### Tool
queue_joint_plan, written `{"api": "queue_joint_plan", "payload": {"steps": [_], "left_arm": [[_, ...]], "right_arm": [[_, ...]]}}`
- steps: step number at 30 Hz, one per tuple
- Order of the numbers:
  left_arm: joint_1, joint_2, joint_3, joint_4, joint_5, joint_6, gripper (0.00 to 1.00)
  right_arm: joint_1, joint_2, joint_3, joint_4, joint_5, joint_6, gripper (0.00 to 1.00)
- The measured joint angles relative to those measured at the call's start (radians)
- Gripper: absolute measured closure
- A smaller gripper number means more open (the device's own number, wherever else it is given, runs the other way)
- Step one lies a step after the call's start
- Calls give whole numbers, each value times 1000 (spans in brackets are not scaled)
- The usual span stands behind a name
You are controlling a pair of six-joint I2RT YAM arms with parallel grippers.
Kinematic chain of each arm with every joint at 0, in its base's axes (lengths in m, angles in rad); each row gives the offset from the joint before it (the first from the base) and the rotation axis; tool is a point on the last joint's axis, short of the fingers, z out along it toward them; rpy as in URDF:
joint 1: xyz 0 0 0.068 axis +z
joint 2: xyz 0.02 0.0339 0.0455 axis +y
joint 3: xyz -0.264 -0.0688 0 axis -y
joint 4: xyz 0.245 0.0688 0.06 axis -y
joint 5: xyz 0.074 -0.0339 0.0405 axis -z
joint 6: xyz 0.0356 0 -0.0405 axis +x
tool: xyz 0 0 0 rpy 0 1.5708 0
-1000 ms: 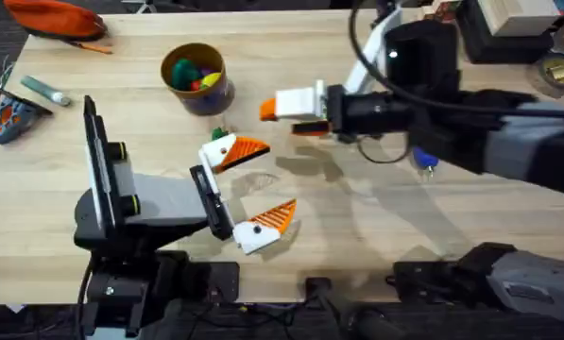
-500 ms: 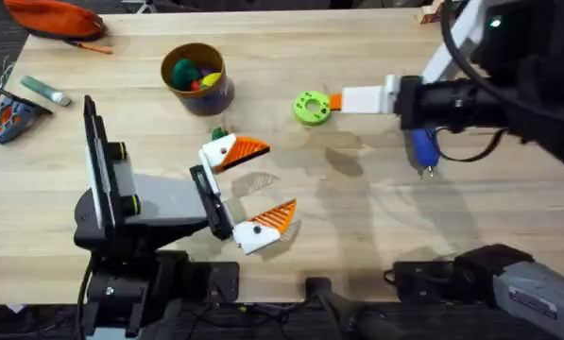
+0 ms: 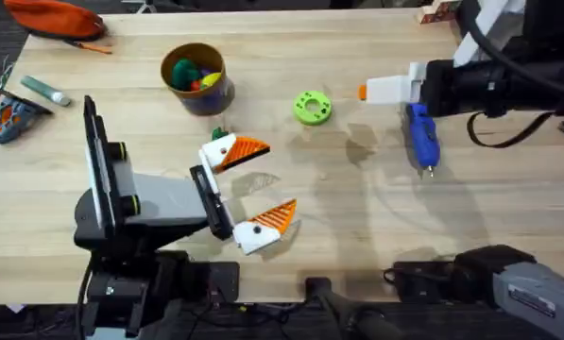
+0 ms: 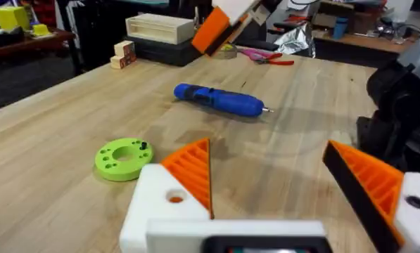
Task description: Pick up the gripper from the table and insert it into the empty holder that is missing its gripper. Then pick up a screw, insert it into the mounting hole, and use the screwdriver to tighten it. Finally, clean up the table by picking up the vegetable and placing it into the bucket.
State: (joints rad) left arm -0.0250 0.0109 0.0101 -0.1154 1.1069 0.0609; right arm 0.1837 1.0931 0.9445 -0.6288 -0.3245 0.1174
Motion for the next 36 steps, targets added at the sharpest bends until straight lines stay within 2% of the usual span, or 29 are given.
{"api": "queue_joint_plan", "payload": {"steps": [9, 15, 26, 36], "left_arm": [[0, 0, 0, 0, 0, 0, 15], [0, 0, 0, 0, 0, 0, 15], [0, 0, 0, 0, 0, 0, 15], [0, 0, 0, 0, 0, 0, 15]], "right_arm": [[0, 7, 61, -80, 48, -87, 19], [33, 93, 172, -176, 99, -138, 20], [192, 372, 465, -354, 269, -199, 19], [241, 679, 754, -485, 383, -234, 24]]}}
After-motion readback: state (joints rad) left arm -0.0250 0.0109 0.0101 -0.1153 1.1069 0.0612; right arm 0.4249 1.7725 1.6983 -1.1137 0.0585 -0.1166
